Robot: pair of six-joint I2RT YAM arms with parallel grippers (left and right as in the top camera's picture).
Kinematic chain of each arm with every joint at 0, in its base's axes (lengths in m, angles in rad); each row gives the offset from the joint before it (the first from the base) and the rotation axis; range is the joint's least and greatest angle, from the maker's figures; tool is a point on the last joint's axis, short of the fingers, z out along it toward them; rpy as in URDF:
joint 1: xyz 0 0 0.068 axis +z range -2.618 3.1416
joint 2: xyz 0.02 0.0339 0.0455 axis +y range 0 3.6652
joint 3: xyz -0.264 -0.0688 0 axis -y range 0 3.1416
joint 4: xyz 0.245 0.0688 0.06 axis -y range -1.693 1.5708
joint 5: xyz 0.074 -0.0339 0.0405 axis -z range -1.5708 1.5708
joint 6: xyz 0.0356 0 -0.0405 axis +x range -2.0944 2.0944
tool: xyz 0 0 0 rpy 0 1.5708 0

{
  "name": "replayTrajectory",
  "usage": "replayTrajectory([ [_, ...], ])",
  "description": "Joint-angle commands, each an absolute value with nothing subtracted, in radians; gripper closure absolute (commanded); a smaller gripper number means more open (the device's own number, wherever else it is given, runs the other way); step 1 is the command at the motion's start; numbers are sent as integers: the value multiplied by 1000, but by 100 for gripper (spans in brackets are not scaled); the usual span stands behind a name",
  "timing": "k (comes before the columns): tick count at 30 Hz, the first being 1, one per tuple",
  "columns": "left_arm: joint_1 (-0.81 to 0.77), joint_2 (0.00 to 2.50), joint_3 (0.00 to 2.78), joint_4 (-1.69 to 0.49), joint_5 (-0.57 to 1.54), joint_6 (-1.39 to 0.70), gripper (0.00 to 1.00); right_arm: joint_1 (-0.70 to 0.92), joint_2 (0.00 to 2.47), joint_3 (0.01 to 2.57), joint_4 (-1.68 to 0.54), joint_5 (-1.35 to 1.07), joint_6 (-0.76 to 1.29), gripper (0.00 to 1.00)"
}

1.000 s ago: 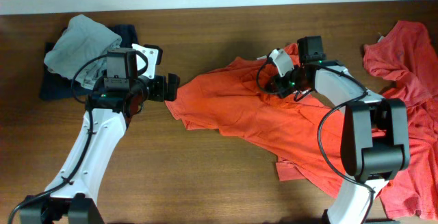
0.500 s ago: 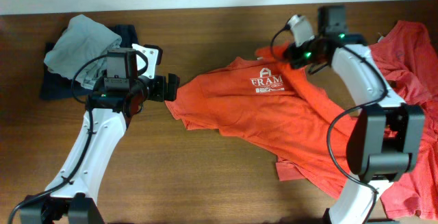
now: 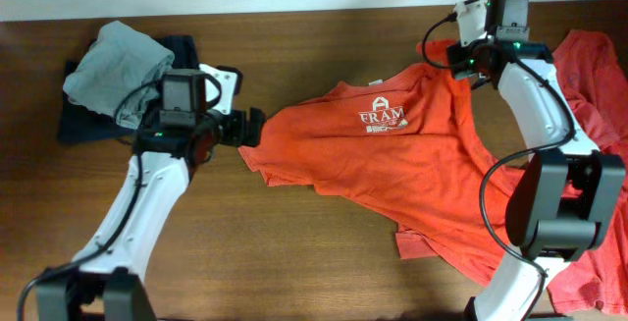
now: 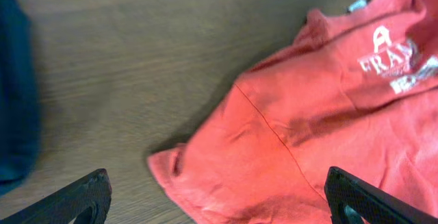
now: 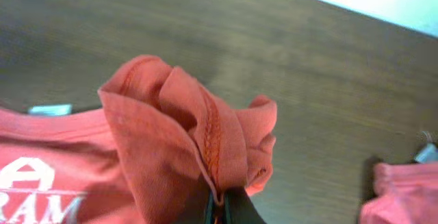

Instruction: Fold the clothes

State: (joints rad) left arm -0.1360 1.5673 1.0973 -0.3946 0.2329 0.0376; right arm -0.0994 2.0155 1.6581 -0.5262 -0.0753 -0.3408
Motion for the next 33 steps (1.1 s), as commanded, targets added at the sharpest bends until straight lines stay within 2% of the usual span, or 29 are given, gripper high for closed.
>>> replayTrajectory([
  [1,-168,1641,1114,-381,248,38,1,-126,2067,1672,-490,-19,-335,96],
  [8,-183,1745,1114,-308,248,38,2,-150,2130,1672,-459,17,-332,96],
  [13,-185,1780,1114,-248,310,39,11,-178,2162,1672,-427,16,-269,95],
  [14,-187,1785,1114,-235,311,38,18,-182,2165,1672,-419,16,-255,88],
  [16,-193,1798,1114,-209,308,38,28,-190,2165,1672,-406,16,-221,66],
  [18,-200,1815,1114,-187,308,38,30,-197,2165,1672,-398,16,-187,58],
  [21,-216,1836,1114,-179,307,39,31,-204,2165,1672,-395,16,-170,23],
  [23,-226,1846,1114,-171,307,39,32,-204,2161,1672,-398,16,-170,8],
  [28,-238,1853,1114,-144,306,39,48,-204,2098,1675,-448,15,-149,3],
  [32,-239,1853,1114,-141,278,39,52,-204,2019,1675,-521,9,-66,2],
  [33,-240,1855,1114,-141,262,39,56,-204,2000,1675,-547,9,-44,2],
])
